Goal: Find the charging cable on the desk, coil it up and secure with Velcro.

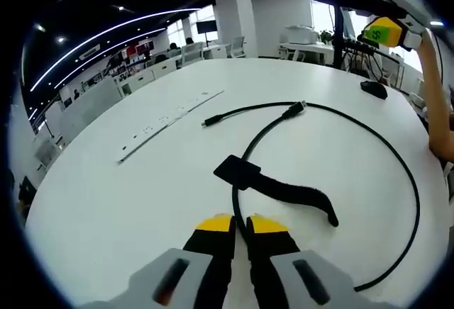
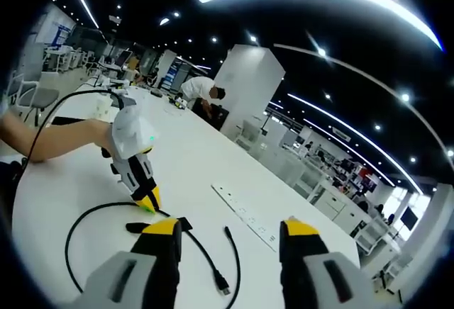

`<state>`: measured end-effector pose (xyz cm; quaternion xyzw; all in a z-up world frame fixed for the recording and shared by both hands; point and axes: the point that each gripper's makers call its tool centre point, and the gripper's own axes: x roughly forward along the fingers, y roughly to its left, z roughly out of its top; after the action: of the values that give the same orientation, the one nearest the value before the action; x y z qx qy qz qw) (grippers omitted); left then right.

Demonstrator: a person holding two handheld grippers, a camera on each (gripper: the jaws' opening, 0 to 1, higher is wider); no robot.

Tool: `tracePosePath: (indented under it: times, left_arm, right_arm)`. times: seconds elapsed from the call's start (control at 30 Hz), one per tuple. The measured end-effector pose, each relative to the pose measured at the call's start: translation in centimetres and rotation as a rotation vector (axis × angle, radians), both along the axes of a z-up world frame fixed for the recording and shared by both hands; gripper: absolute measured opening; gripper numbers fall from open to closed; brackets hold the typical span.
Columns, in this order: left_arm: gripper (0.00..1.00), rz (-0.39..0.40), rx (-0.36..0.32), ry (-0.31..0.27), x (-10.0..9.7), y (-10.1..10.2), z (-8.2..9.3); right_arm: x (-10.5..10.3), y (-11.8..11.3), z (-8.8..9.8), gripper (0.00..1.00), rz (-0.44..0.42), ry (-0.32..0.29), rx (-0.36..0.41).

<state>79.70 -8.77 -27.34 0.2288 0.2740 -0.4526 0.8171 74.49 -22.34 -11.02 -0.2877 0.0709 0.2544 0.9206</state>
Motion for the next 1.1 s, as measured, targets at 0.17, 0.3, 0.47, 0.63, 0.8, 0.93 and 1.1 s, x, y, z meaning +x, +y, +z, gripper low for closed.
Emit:
tracePosePath:
  times: [0.17,0.3,0.47,0.63,0.8,0.93,1.1]
  left_arm:
    - [0.08,-0.027,0.016,-0.022,0.1,-0.1,0.0]
    - [0.07,-0.055,0.026,-0.032,-0.2,-0.4,0.0]
    - [0.07,-0.142,0.038,-0.070,-0.9,-1.3,0.2]
    - [0.07,-0.189,0.044,-0.083,-1.6,-1.5,0.2]
    - [0.07,-0.245,0.051,-0.085,-2.4,-2.2,0.3]
    - [0.07,-0.297,0.058,-0.100,-3.3,-2.8,0.3]
    - [0.07,-0.350,0.079,-0.134,-3.8,-3.0,0.4]
  right_arm:
    - [0.1,-0.2,0.2,0.54,0.000,-0.009,-0.004]
    - [0.1,-0.2,0.2,0.54,0.001,-0.008,0.000]
    - [0.2,-0.3,0.3,0.55,-0.002,-0.010,-0.001]
    - [0.2,-0.1,0.1,0.55,0.003,-0.007,-0.013]
    - [0.0,0.3,0.1,0.55,0.021,-0.007,-0.018]
    - [-0.2,0.5,0.0,0.55,0.025,-0.007,-0.022]
    - [-0.2,0.7,0.0,0.55,0.030,-0.007,-0.022]
